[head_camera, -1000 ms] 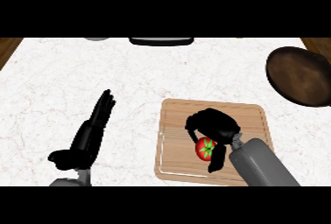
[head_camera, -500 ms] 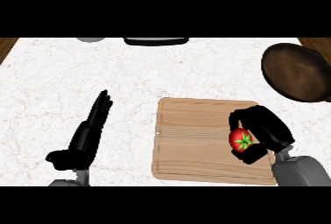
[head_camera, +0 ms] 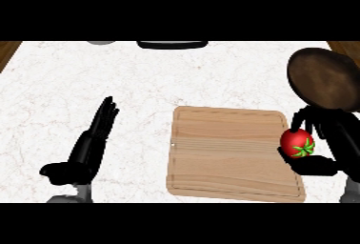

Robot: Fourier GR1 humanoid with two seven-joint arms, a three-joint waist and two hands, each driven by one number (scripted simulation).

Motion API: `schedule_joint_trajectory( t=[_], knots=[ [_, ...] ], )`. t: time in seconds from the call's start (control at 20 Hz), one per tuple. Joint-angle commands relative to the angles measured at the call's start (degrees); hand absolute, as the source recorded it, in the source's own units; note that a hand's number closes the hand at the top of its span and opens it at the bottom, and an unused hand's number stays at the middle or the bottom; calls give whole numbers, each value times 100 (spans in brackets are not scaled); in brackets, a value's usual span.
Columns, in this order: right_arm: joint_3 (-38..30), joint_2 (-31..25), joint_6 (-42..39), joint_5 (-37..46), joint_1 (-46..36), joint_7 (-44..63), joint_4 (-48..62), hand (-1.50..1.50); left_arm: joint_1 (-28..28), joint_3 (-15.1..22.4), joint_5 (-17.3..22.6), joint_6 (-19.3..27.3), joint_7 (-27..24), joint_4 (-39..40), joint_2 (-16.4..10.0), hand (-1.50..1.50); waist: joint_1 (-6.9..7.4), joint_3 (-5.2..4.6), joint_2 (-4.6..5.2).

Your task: Pick the tomato from the cutting board and place it in the pan

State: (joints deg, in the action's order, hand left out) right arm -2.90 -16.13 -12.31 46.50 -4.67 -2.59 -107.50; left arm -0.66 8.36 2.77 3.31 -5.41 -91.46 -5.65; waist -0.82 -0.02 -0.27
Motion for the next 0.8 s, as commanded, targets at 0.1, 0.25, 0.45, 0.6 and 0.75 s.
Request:
schedule_joint_trajectory(
  t=[0.1, 0.25, 0.45, 0.6, 0.75],
  knots=[
    [-908, 196, -39, -729, -422, 513, 164, 150, 16, 120, -217, 45, -362, 320, 175, 0, 78, 1, 32],
    [-1426, 95, -228, -1317, -428, 495, 377, 150, -342, -140, 42, -177, 57, 270, -17, 0, 61, 3, 28],
    [-1815, -119, 189, -1333, -1377, 432, 1707, 150, -353, -147, -33, -79, -20, 406, 103, 0, 122, 2, 41],
    [-2203, -585, 864, -1202, -1573, -824, 3012, 150, -133, 53, -127, -29, 115, -29, 164, 0, 164, 9, 47],
    [-2329, -839, 1621, -772, -2039, -1161, 3884, 150, -17, 176, -229, -27, -14, -15, 208, 0, 236, 12, 71]
  ],
)
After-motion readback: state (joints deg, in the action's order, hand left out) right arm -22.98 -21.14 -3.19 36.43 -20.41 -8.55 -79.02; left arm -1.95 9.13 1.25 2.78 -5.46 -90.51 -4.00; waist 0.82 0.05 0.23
